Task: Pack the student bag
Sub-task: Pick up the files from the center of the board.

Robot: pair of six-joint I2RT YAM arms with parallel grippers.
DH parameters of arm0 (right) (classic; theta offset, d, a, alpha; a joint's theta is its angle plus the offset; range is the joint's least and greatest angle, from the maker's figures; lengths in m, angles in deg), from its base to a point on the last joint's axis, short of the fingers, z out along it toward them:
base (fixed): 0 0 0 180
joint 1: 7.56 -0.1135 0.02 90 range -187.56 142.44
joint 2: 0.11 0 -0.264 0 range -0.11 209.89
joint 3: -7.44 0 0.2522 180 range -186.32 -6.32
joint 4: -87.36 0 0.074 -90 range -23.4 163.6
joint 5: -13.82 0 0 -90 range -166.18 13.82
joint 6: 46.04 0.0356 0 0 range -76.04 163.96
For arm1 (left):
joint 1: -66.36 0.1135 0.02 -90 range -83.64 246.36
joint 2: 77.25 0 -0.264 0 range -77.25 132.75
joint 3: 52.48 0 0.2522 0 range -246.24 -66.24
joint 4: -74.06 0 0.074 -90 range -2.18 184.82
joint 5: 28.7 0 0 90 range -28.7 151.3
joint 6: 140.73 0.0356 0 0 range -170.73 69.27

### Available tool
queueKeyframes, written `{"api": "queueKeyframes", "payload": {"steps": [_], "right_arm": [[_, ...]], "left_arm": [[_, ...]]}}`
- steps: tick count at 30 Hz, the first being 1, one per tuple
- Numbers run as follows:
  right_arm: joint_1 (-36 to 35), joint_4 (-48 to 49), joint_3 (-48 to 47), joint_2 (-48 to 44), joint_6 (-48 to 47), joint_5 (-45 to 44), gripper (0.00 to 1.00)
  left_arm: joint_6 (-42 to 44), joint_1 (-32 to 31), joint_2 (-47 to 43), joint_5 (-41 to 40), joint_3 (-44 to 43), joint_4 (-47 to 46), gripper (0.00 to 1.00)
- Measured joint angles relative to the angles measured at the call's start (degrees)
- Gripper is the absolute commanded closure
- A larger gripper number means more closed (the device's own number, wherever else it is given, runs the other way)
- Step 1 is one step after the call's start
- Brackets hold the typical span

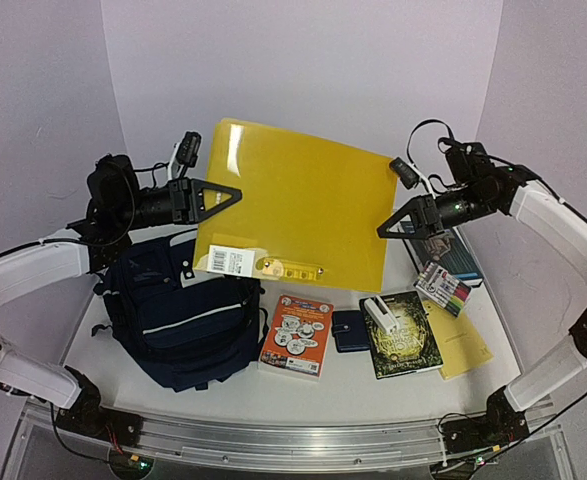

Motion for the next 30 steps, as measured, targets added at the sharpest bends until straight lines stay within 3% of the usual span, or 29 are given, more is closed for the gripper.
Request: {"api": "queueKeyframes", "payload": {"steps": [6,11,16,19,30], "right_arm": [[0.0,6.42,1.52,1.42,3.93,6.16,0.34],[0.01,16.62,7.0,0.76,12.53,7.24,0.34],[0.96,28.3,11.87,-1.81,23.28,7.94,0.22],[1.93,32.38,11.87,-2.12,26.26,8.77,0.21],[2.32,36.81,11.91,-2.15,30.75,10.31,0.42]], "left_arm": [[-5.0,0.05,1.92,0.38,2.13,-7.71,1.0],[-8.61,0.31,3.02,-0.6,4.19,-13.77,1.0],[-11.36,1.3,3.62,-2.08,5.02,-17.38,1.0],[-13.37,2.46,3.7,-2.36,5.46,-19.83,1.0],[-20.65,3.54,9.47,-1.85,5.55,-27.93,1.0]]}}
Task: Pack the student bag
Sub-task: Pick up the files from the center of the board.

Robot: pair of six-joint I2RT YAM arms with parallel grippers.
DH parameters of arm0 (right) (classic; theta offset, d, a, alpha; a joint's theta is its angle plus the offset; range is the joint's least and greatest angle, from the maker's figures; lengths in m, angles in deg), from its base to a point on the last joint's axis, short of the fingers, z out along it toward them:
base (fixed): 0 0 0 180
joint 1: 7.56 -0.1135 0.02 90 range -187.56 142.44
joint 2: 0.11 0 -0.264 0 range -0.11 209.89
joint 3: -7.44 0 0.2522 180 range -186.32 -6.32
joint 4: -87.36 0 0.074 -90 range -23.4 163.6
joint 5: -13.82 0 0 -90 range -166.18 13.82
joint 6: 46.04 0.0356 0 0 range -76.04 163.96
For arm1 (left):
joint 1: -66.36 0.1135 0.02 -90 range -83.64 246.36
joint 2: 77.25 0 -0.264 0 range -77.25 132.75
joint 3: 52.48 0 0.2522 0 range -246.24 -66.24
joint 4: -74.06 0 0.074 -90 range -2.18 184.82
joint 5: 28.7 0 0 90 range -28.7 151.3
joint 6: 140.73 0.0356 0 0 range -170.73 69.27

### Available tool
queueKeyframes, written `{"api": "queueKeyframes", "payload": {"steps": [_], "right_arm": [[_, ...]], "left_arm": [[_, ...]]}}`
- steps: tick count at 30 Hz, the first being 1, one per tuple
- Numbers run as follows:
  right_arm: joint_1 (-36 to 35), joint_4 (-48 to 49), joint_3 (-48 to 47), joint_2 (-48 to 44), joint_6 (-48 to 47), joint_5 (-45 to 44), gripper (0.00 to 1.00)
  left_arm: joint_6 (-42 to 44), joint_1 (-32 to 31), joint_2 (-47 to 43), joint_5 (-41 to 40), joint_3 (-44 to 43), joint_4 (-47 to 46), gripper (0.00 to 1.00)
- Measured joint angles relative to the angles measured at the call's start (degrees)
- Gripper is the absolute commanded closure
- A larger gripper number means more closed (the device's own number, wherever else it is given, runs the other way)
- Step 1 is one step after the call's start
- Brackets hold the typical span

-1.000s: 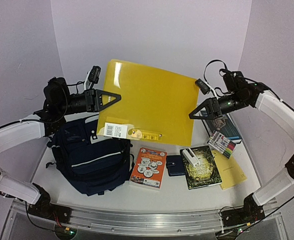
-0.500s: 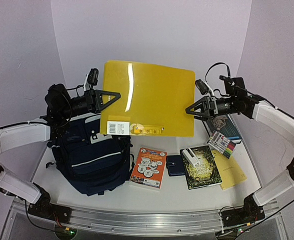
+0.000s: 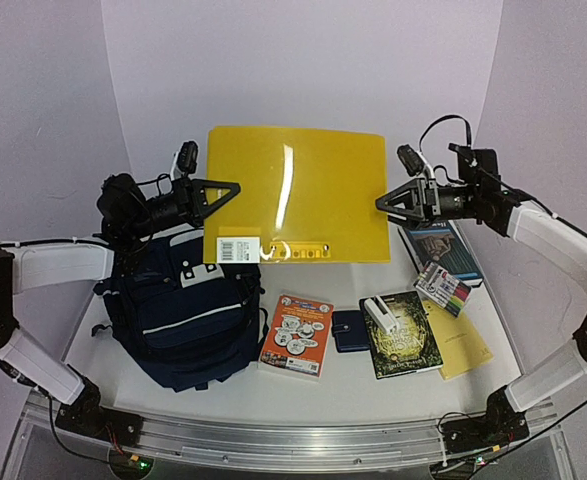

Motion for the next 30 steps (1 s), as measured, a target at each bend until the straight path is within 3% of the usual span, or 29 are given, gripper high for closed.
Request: {"api": "queueKeyframes", "payload": {"steps": [9,12,14,16,20,22,26,30], "right_arm": [[-2.05,0.57,0.0,0.13,1.52,0.8,0.62],[-2.64,0.67,-0.02,0.31,1.76,1.04,0.74],[-2.74,0.68,-0.02,0.55,2.09,1.11,0.91],[-2.72,0.8,-0.02,0.8,1.95,1.11,1.0],[-2.72,1.06,-0.02,1.42,2.66,1.29,1.0],[-2.72,0.83,-0.02,1.91,3.12,1.08,1.0],[-1.41,0.08,-0.02,2.47,4.14,-0.25,1.0],[2.54,0.0,-0.02,2.47,5.49,-3.15,1.0]], "left_arm": [[-5.41,-0.01,5.05,1.16,-1.58,-3.97,1.0],[-6.09,-0.02,5.98,1.82,-2.82,-3.82,1.0],[-6.05,-0.02,6.17,2.05,-3.45,-2.83,0.98],[-5.1,-0.02,6.14,2.1,-3.95,-0.95,0.87],[-0.15,0.09,5.35,1.17,-5.25,8.65,0.45],[3.94,0.07,3.62,-0.55,-5.87,16.58,0.31],[15.12,-0.06,-3.15,-8.42,-8.36,37.68,0.15],[24.45,-0.08,-8.02,-16.76,-13.3,57.82,0.12]]}}
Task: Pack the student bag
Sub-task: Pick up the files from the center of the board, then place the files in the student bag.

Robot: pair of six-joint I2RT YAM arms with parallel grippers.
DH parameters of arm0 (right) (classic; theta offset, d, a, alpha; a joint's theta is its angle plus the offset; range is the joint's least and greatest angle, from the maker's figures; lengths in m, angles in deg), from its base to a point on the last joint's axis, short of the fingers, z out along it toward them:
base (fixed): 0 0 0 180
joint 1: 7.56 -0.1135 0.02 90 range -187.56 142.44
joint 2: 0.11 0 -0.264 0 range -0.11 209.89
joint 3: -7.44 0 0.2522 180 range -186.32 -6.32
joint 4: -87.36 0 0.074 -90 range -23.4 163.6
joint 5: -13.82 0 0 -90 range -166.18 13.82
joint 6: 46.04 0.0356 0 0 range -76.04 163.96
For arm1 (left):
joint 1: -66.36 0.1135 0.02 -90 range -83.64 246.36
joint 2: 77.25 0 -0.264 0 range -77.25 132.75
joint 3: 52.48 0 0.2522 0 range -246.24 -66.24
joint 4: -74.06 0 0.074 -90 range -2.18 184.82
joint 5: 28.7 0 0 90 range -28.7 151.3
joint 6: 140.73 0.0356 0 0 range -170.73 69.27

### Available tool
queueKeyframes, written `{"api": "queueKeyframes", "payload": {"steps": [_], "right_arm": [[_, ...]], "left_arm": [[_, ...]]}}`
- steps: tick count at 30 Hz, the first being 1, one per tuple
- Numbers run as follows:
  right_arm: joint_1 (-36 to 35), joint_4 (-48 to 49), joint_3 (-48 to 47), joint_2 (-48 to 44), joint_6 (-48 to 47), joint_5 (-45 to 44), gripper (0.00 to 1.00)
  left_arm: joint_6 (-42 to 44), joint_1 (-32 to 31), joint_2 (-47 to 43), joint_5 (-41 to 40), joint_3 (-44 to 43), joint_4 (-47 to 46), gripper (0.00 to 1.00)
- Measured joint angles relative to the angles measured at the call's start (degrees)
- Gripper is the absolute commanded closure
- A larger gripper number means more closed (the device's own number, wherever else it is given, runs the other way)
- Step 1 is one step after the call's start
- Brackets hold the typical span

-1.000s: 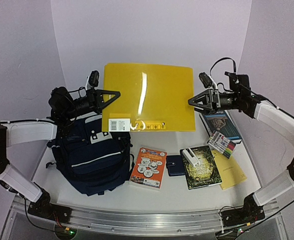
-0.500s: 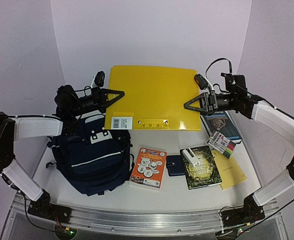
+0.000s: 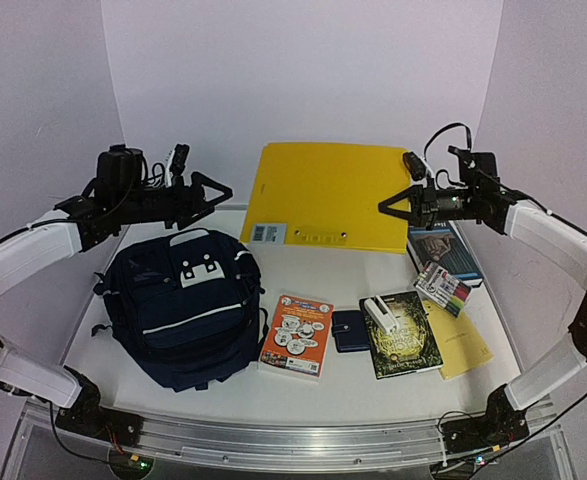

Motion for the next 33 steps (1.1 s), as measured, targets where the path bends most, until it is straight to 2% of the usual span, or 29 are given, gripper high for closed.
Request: {"api": "queueKeyframes", "payload": {"steps": [5,11,16,19,26,33], "right_arm": [[4.74,0.0,0.02,-0.01,1.45,-3.88,1.0],[6.36,-0.04,0.12,-0.11,2.39,-4.81,1.0],[6.78,-0.05,0.13,-0.7,2.71,-4.74,1.0],[7.01,-0.05,0.13,-1.05,2.71,-4.55,1.0],[7.75,-0.11,0.13,-1.29,2.71,-4.34,1.0],[8.57,-0.2,0.18,-1.29,2.69,-4.36,1.0]], "left_arm": [[8.32,-1.59,1.29,-9.38,-3.93,19.34,0.14],[14.36,-9.75,14.31,-20.81,-9.32,39.2,0.19],[17.87,-14.53,25.41,-28.76,-15.89,50.95,0.11],[20.02,-15.41,28.06,-31.15,-17.43,55.48,0.11],[23.95,-15.91,33.25,-32.52,-18.45,61.17,0.2],[25.93,-14.05,41.0,-29.0,-22.26,61.11,0.5]]}}
